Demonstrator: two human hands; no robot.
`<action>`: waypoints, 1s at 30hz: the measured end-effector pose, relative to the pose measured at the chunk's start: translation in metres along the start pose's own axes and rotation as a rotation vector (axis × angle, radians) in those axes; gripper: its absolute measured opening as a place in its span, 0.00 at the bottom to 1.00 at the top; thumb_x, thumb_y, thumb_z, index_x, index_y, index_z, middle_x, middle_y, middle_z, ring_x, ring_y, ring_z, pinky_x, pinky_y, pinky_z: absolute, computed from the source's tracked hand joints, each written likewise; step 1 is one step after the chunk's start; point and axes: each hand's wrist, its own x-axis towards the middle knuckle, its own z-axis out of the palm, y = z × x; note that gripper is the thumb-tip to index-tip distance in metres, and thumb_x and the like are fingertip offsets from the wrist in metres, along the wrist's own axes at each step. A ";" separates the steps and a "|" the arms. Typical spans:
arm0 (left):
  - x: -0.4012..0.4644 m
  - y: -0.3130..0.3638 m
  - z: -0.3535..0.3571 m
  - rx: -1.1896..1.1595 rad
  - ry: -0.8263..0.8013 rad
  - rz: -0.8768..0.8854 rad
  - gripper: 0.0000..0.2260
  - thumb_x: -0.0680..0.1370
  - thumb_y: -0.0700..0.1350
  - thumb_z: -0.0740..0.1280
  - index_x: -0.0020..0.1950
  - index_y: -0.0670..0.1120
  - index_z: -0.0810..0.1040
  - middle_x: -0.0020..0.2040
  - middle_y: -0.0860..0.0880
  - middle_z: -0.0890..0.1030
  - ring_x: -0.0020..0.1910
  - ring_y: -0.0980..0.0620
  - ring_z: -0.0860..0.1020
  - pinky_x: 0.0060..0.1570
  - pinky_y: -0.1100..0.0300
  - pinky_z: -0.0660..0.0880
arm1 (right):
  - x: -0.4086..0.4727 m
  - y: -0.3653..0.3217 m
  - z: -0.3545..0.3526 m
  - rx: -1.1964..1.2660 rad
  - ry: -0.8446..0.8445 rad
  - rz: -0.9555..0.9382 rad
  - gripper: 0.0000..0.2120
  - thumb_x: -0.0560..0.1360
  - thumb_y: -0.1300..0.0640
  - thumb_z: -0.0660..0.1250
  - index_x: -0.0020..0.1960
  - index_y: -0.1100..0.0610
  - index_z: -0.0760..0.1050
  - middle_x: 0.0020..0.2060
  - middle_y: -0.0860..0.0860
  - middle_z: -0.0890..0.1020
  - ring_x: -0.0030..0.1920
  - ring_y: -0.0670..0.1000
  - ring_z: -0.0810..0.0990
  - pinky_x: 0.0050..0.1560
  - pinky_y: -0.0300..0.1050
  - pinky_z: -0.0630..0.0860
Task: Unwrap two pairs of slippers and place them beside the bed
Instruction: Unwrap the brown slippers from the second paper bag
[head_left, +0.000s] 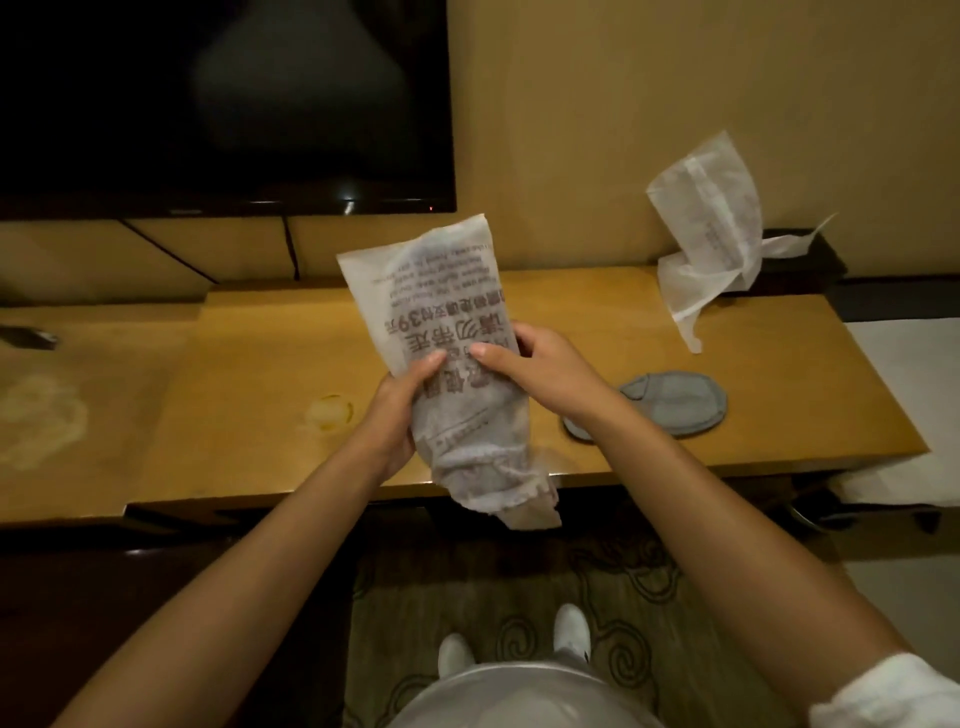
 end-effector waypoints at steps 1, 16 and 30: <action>-0.002 0.001 0.006 -0.001 0.011 0.013 0.22 0.77 0.52 0.73 0.68 0.43 0.78 0.64 0.41 0.83 0.63 0.40 0.81 0.57 0.47 0.81 | -0.001 0.000 0.002 0.049 0.020 0.007 0.19 0.76 0.42 0.72 0.62 0.50 0.82 0.56 0.46 0.87 0.56 0.47 0.86 0.57 0.52 0.83; -0.002 0.020 0.007 1.008 0.269 0.041 0.29 0.78 0.71 0.58 0.41 0.47 0.83 0.32 0.48 0.86 0.33 0.48 0.85 0.37 0.52 0.83 | -0.017 -0.028 -0.042 -0.010 -0.050 0.086 0.08 0.75 0.60 0.74 0.54 0.54 0.83 0.48 0.49 0.89 0.49 0.49 0.88 0.48 0.43 0.83; -0.008 0.038 0.046 0.841 -0.624 0.101 0.17 0.72 0.43 0.80 0.59 0.43 0.82 0.55 0.44 0.86 0.56 0.44 0.84 0.56 0.47 0.81 | -0.029 -0.104 -0.056 -0.447 -0.325 -0.163 0.08 0.76 0.47 0.73 0.52 0.50 0.84 0.48 0.49 0.87 0.50 0.47 0.85 0.50 0.44 0.81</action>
